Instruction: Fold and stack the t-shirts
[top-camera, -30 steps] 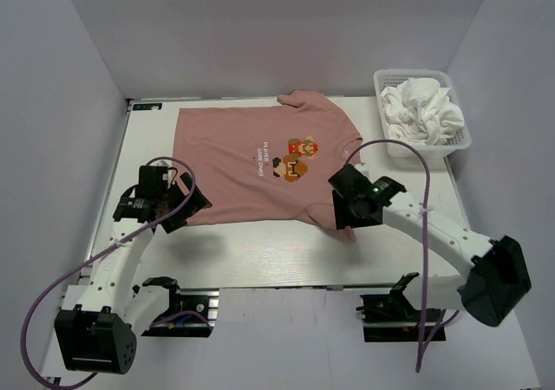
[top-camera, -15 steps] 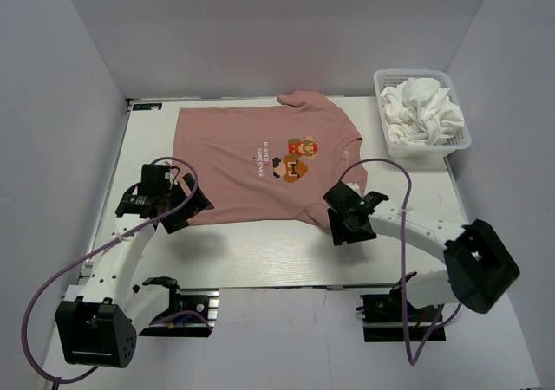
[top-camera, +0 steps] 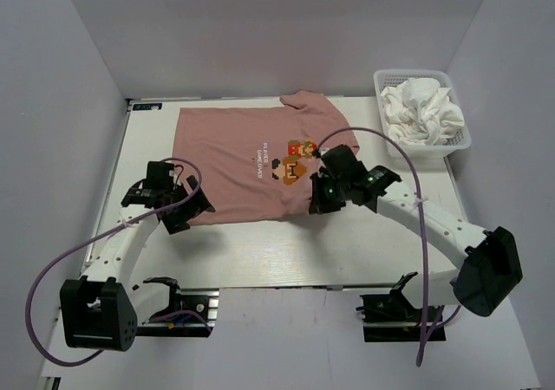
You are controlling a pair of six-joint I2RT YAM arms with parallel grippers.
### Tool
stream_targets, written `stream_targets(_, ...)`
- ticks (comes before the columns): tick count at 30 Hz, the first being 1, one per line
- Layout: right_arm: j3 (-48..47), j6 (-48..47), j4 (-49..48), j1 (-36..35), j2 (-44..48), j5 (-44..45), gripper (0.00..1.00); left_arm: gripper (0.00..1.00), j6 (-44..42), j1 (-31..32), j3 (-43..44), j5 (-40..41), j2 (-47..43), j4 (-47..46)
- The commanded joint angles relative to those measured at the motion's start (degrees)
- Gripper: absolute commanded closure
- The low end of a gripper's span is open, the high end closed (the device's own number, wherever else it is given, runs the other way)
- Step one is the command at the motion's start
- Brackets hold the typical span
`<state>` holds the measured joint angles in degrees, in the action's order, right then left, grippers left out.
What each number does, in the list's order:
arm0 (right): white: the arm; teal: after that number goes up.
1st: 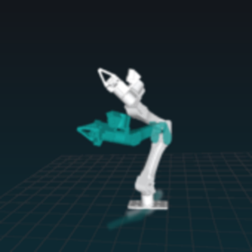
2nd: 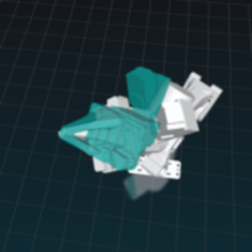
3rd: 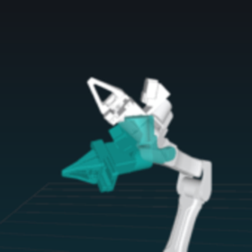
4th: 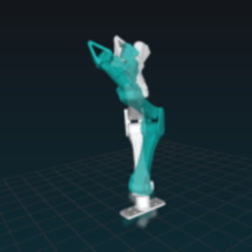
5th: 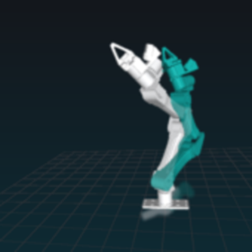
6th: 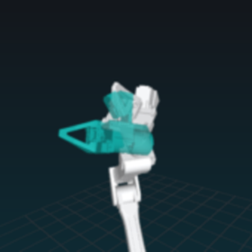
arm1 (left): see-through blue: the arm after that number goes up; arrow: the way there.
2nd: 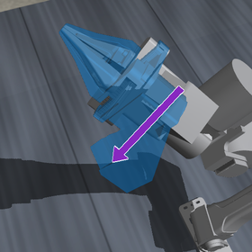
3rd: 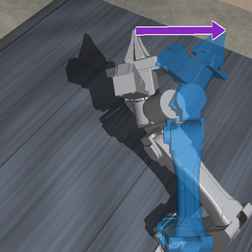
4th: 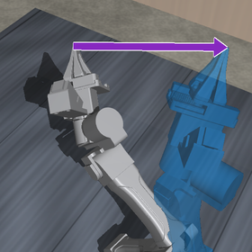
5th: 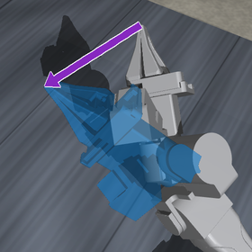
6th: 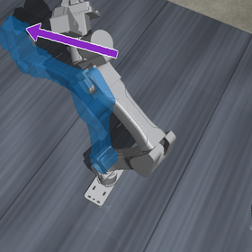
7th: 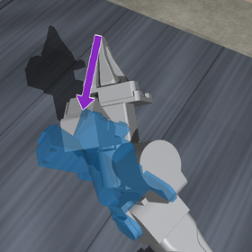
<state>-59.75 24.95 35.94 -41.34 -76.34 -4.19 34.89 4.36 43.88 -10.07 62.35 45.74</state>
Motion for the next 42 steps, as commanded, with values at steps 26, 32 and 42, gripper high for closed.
stream_targets(26, 8.42, -12.91, 5.45, 9.62, 8.83, -0.99, 0.1, 0.0, -3.52, 0.83, 5.0, -0.57, 7.88, -3.2)
stream_targets(32, 8.07, -11.42, 6.33, 5.75, 0.94, 12.51, 0.1, 0.0, -3.52, 0.83, 3.15, -0.57, 6.21, -3.2)
stream_targets(42, -3.43, -11.76, 4.31, 4.69, -14.89, 22.38, 0.92, 0.0, -2.9, 0.83, 4.01, 1.44, 7.17, -1.97)
